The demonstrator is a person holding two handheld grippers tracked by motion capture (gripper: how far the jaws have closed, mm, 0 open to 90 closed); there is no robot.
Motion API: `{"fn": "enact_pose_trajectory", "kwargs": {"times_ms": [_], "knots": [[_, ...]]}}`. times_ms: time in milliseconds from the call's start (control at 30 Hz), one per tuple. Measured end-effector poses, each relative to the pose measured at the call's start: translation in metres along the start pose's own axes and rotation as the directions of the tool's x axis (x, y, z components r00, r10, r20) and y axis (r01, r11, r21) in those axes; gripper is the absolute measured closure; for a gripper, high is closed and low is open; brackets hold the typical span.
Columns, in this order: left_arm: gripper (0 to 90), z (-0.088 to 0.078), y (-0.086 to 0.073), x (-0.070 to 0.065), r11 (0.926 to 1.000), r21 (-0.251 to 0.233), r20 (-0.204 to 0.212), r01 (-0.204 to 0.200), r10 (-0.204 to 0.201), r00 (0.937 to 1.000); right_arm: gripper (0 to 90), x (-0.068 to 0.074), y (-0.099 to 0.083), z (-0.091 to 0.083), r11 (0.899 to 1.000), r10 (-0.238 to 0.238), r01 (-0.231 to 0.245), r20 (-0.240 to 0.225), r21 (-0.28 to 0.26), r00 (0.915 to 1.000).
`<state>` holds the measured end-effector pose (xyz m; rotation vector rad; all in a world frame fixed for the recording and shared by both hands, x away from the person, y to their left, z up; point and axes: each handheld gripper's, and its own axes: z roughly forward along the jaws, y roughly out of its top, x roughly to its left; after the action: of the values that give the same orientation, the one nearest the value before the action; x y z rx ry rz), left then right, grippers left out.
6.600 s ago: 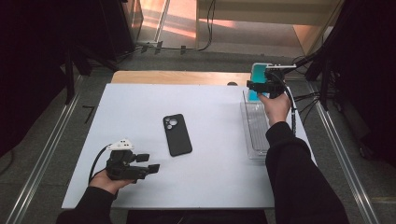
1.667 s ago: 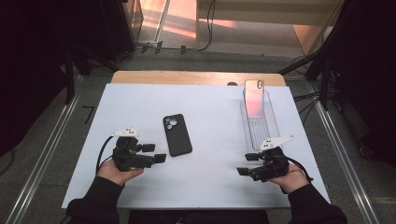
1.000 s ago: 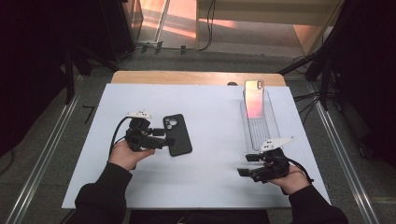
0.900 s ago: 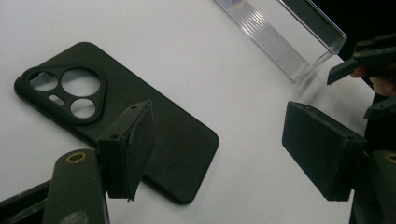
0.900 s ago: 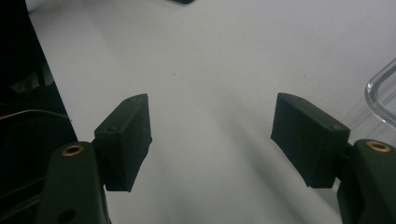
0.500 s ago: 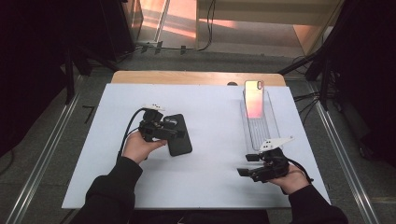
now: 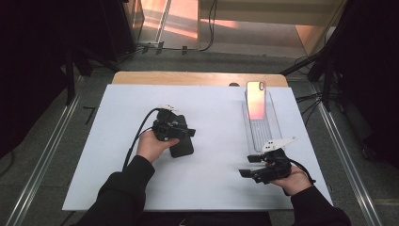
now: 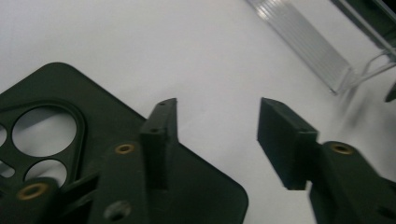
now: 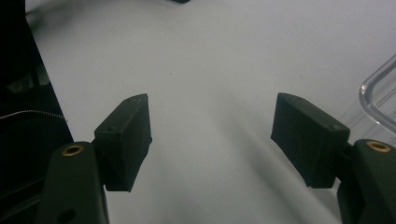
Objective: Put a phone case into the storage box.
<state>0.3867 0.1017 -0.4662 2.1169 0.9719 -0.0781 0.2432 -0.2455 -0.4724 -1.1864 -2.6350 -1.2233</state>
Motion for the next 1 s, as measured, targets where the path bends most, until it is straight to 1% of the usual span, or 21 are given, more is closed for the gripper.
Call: {"fn": "enact_pose_trajectory", "kwargs": {"times_ms": [33, 67, 100, 133, 167, 233, 333, 400, 433, 467, 500, 567, 633, 733, 967, 1000], "knots": [[59.8, 0.001, 0.000, -0.001, 1.0000, -0.002, -0.004, -0.001, 0.001, 1.0000, 26.8, 0.000, 0.000, 0.000, 1.000, 0.000, 0.000, 0.000, 0.000, 1.0000], [70.3, 0.003, -0.001, 0.000, 1.0000, 0.001, 0.014, -0.008, 0.008, 0.9999, 26.8, 0.000, 0.000, 0.000, 1.000, 0.000, 0.000, 0.000, 0.000, 1.0000], [78.6, 0.005, -0.001, 0.000, 1.0000, 0.007, 0.027, -0.007, 0.007, 0.9996, 26.8, 0.000, 0.000, 0.000, 1.000, -0.001, 0.001, 0.000, 0.000, 1.0000], [85.3, 0.007, -0.002, 0.000, 0.9996, 0.023, 0.038, -0.016, 0.015, 0.9992, 26.9, 0.000, 0.000, 0.000, 1.000, 0.000, 0.000, 0.000, 0.000, 1.0000], [90.0, 0.011, -0.004, 0.000, 0.9989, 0.045, 0.042, -0.015, 0.014, 0.9990, 26.8, 0.000, 0.000, 0.000, 1.000, -0.001, 0.001, 0.000, 0.000, 1.0000], [90.0, 0.018, -0.007, -0.001, 0.9971, 0.072, 0.054, -0.025, 0.021, 0.9983, 26.8, 0.000, 0.000, 0.000, 1.000, -0.003, 0.003, 0.002, 0.000, 1.0000], [90.0, 0.025, -0.011, -0.003, 0.9962, 0.082, 0.043, -0.028, 0.025, 0.9988, 26.8, 0.000, 0.000, 0.000, 1.000, -0.002, 0.002, 0.002, -0.002, 1.0000], [90.0, 0.029, -0.013, -0.004, 0.9933, 0.107, 0.028, -0.044, 0.041, 0.9988, 26.8, 0.000, 0.000, 0.000, 1.000, -0.003, 0.003, 0.002, -0.002, 1.0000], [90.0, 0.031, -0.014, -0.004, 0.9922, 0.116, 0.021, -0.045, 0.043, 0.9988, 26.8, 0.001, 0.000, 0.000, 1.000, -0.003, 0.003, 0.002, 0.000, 1.0000], [90.0, 0.032, -0.015, -0.004, 0.9924, 0.115, 0.026, -0.046, 0.043, 0.9987, 26.8, 0.001, 0.000, 0.000, 1.000, 0.000, 0.000, 0.002, 0.001, 1.0000], [90.0, 0.032, -0.015, -0.004, 0.9933, 0.110, 0.025, -0.036, 0.034, 0.9991, 26.8, 0.001, 0.000, 0.000, 1.000, -0.003, 0.003, 0.001, 0.001, 1.0000], [90.0, 0.031, -0.015, -0.005, 0.9920, 0.116, 0.016, -0.051, 0.049, 0.9987, 26.8, 0.001, 0.000, 0.000, 1.000, -0.004, 0.004, 0.001, 0.000, 1.0000], [90.0, 0.030, -0.015, -0.005, 0.9909, 0.122, 0.010, -0.056, 0.056, 0.9984, 26.8, 0.001, 0.000, -0.001, 1.000, -0.003, 0.003, 0.002, -0.001, 1.0000], [90.0, 0.028, -0.016, -0.003, 0.9910, 0.125, 0.016, -0.049, 0.048, 0.9987, 26.8, 0.001, 0.000, -0.001, 1.000, -0.006, 0.006, 0.002, -0.001, 1.0000], [90.0, 0.021, -0.019, 0.001, 0.9901, 0.136, 0.010, -0.037, 0.036, 0.9993, 26.8, 0.001, 0.000, -0.001, 1.000, -0.007, 0.007, 0.004, -0.002, 1.0000], [90.0, 0.021, -0.020, 0.001, 0.9907, 0.133, 0.010, -0.029, 0.028, 0.9996, 26.8, 0.001, 0.000, -0.001, 1.000, -0.007, 0.007, 0.004, -0.002, 1.0000]]}}
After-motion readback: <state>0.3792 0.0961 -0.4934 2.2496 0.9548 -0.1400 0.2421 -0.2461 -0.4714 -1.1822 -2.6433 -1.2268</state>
